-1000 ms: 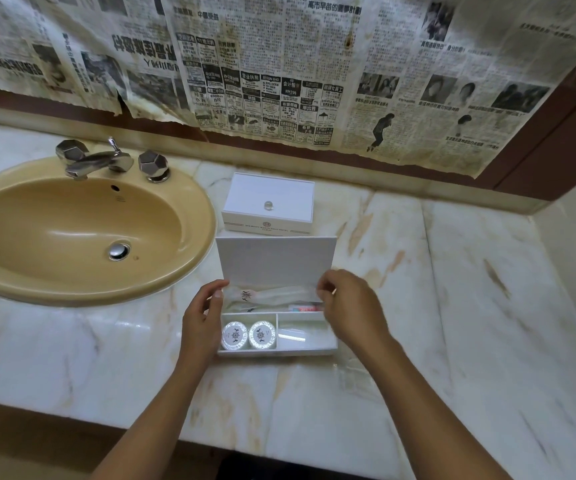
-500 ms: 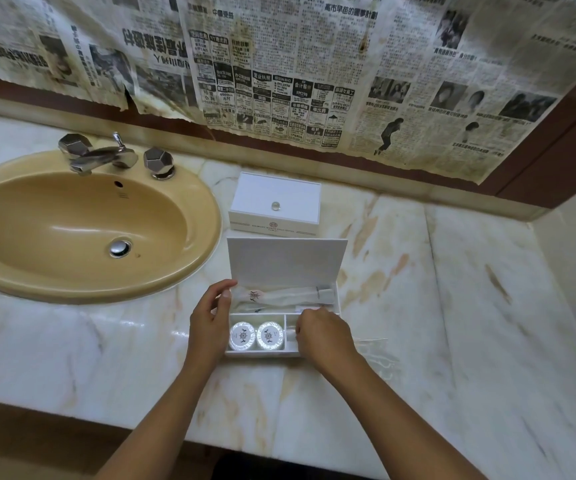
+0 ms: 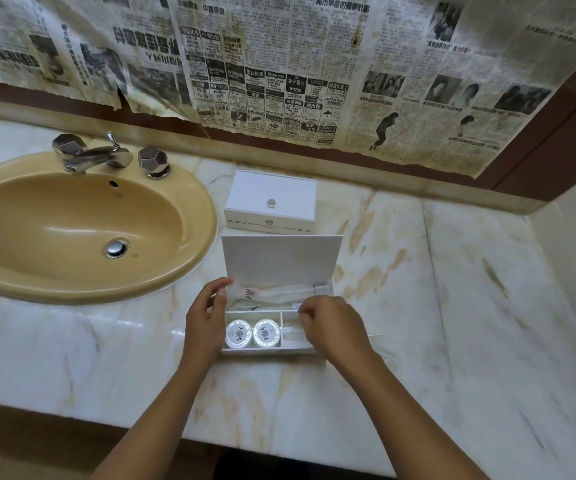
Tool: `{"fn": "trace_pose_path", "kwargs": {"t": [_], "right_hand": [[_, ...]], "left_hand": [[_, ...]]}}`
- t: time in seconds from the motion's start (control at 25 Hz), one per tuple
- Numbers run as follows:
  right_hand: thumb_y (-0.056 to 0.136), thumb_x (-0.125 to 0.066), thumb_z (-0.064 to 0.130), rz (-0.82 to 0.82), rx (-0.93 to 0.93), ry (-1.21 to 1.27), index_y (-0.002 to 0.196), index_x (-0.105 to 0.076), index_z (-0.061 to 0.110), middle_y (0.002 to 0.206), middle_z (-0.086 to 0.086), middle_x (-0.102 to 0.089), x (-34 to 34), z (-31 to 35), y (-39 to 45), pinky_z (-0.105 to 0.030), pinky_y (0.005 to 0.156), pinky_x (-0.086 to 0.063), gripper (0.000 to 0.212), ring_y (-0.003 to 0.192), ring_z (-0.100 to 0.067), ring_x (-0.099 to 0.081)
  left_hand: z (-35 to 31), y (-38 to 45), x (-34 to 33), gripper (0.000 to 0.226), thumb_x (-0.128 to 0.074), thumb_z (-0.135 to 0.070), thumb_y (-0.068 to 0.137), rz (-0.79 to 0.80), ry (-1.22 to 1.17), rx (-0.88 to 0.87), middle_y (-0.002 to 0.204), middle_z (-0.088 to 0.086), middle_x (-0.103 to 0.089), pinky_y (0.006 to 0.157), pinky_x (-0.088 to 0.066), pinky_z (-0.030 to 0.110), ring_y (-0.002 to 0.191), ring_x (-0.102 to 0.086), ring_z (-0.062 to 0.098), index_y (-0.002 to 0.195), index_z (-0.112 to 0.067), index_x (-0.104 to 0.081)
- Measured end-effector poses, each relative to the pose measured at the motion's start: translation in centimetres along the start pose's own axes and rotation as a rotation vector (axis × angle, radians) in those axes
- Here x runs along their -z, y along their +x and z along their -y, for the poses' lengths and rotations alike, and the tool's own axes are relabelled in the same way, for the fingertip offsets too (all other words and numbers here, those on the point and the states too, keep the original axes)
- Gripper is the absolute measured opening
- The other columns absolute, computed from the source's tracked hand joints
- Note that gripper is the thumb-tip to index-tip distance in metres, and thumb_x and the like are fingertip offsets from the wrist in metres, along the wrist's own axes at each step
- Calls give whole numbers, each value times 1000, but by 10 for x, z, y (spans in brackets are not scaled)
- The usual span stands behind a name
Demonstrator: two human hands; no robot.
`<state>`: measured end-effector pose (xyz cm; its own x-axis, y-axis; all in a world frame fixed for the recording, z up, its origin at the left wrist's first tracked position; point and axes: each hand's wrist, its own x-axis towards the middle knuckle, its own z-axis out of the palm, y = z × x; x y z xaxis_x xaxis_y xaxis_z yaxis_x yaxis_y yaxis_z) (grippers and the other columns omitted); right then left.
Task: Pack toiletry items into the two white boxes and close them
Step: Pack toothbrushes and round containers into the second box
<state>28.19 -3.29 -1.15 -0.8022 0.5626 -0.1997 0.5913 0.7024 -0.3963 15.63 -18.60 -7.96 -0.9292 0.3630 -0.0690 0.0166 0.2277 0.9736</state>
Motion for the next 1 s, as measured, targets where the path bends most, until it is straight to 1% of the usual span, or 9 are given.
{"fn": "trace_pose_path", "kwargs": {"t": [0.08, 0.16, 0.24, 0.4, 0.52, 0.56, 0.64, 0.84, 1.0], "right_hand": [[90, -53, 19, -108, -13, 37, 97, -73, 21, 96, 1, -71, 15, -11, 0, -26, 74, -49, 21, 88, -20, -64], [91, -55, 19, -132, -61, 38, 101, -72, 21, 102, 3, -69, 23, -27, 0, -26, 78, -49, 19, 92, -18, -63], [90, -58, 17, -106, -139, 17, 106, -69, 21, 108, 2, -65, 25, -46, -2, -22, 76, -44, 20, 93, -16, -62], [85, -61, 12, 17, -261, -85, 103, -65, 23, 108, 4, -62, 25, -74, -12, -21, 69, -38, 22, 81, -13, -54], [83, -60, 11, 120, -295, -131, 104, -64, 24, 109, 5, -60, 19, -83, -18, -22, 69, -37, 25, 86, -16, -57], [83, -59, 10, 137, -300, -133, 104, -65, 24, 109, 5, -61, 16, -84, -18, -23, 69, -38, 26, 87, -17, -58], [83, -55, 6, 140, -316, -112, 100, -67, 23, 106, 3, -64, 11, -86, -19, -23, 68, -39, 27, 81, -16, -55], [81, -48, 3, 80, -301, -86, 90, -68, 23, 96, 1, -66, 13, -87, -16, -25, 64, -39, 30, 74, -19, -53], [88, -51, 10, -2, -260, -43, 86, -65, 23, 87, 2, -68, 27, -75, -13, -26, 62, -44, 19, 73, -20, -59]], "left_hand": [[1, 0, 0, 28, -45, -13, 102, -1, 7, 1, 107, -17, -65, 76, -39, 2, 89, -57, -10, 105, -31, -66], [1, -1, 0, 28, -45, -12, 102, -2, 6, -3, 109, -17, -65, 77, -39, 1, 91, -57, -12, 106, -29, -66], [0, -1, -1, 27, -45, -11, 102, -1, 4, -6, 108, -17, -64, 77, -39, 1, 90, -56, -14, 106, -28, -65], [-1, -2, -2, 25, -45, -10, 102, -14, 13, -20, 107, -16, -64, 76, -39, 1, 86, -55, -16, 107, -24, -65], [1, -1, -3, 25, -45, -9, 102, -18, 19, -29, 107, -14, -64, 78, -39, 1, 90, -55, -16, 108, -22, -65], [2, -1, -3, 25, -45, -10, 102, -18, 24, -27, 107, -14, -64, 78, -39, 1, 90, -55, -16, 108, -22, -65], [2, -1, -3, 25, -45, -10, 102, -17, 32, -28, 107, -15, -64, 79, -39, 1, 91, -55, -16, 108, -24, -65], [0, -2, -3, 25, -44, -10, 102, -25, 32, -30, 107, -16, -63, 78, -38, 0, 91, -55, -17, 109, -21, -65], [0, -2, -2, 25, -44, -9, 102, -27, 23, -22, 108, -15, -64, 78, -38, 0, 91, -55, -18, 108, -22, -65]]}}
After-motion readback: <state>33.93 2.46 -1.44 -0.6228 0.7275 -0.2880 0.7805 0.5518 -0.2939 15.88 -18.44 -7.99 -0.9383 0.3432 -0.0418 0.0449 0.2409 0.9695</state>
